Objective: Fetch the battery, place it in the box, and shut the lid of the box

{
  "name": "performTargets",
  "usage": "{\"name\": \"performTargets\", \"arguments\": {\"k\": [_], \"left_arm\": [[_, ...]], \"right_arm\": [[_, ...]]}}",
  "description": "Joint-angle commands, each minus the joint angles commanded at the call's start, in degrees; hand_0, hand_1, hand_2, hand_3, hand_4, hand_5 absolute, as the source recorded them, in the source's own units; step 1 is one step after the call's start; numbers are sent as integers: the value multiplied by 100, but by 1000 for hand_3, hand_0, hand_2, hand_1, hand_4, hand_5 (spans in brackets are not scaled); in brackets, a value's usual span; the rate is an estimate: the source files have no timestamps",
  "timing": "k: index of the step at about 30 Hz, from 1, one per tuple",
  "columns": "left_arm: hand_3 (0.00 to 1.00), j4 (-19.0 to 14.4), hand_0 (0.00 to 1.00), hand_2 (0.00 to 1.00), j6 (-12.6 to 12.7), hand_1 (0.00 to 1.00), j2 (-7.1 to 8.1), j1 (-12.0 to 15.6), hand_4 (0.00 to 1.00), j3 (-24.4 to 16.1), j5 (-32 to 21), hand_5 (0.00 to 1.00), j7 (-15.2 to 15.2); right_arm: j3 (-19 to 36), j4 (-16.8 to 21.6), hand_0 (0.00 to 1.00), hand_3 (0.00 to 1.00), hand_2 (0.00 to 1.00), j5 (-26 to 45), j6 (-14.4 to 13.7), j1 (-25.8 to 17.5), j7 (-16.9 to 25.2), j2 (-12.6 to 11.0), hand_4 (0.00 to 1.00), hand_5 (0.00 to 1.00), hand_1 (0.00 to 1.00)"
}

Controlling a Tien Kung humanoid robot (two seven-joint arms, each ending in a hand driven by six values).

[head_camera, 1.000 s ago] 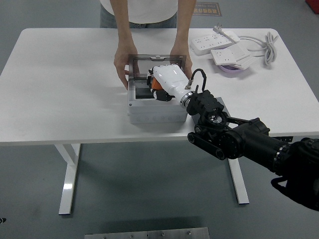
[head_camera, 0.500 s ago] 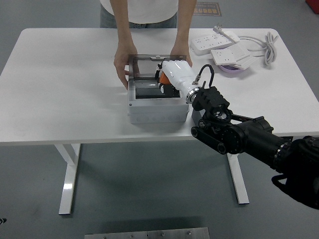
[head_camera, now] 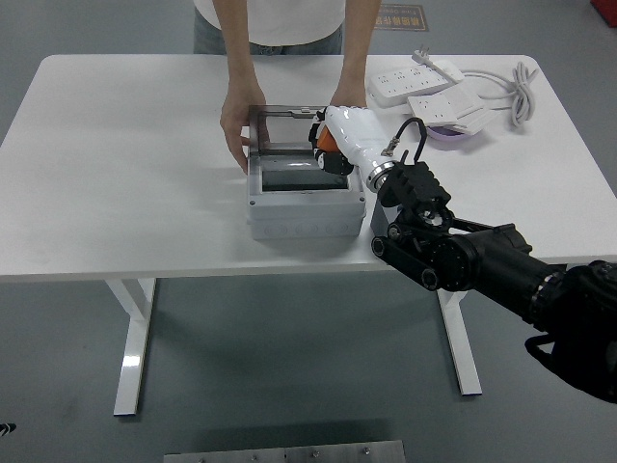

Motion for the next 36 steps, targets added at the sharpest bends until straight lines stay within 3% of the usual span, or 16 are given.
{"name": "performTargets", "arguments": {"k": [36], "left_arm": [[873, -1, 859, 862, -39, 920, -9, -4, 908, -36, 80, 903, 0]], "right_arm": [[-48, 168, 211, 418, 318, -81, -25, -84, 77, 0, 226, 24, 251]]}}
